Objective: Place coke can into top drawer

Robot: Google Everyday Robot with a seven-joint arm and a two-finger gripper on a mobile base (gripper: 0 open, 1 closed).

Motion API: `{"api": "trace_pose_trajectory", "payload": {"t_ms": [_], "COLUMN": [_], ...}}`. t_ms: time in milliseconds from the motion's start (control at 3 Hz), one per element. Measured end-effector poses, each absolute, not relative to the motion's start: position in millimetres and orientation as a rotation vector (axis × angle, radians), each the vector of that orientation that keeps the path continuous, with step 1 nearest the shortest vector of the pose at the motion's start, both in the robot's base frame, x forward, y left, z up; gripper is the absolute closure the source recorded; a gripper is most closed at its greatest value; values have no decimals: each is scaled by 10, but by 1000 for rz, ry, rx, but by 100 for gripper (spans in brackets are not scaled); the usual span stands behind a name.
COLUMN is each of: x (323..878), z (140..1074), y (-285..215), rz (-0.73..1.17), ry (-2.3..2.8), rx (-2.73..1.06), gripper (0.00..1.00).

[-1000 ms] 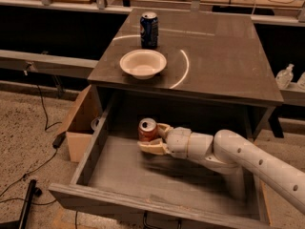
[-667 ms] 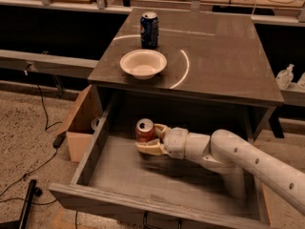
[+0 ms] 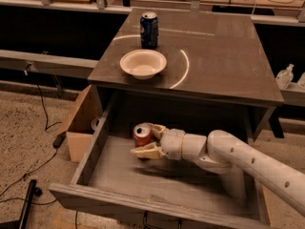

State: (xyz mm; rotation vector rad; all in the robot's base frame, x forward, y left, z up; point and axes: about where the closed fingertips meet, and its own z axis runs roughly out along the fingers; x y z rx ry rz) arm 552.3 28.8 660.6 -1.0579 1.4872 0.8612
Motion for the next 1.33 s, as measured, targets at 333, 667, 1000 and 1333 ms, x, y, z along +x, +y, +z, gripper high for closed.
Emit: {"api": "trace_pose_trajectory", "payload": {"t_ms": [333,667,1000,1333], "x": [5484,5452,5403,5218], "z": [6627,6707,6828,6965], "y": [313,273,118,-280], "rz": [874,877,865,838], "ry": [1486,1487,1513,1602], "rx": [-1068,-1069,-1061,-1042], "gripper": [2,18,37,29]}}
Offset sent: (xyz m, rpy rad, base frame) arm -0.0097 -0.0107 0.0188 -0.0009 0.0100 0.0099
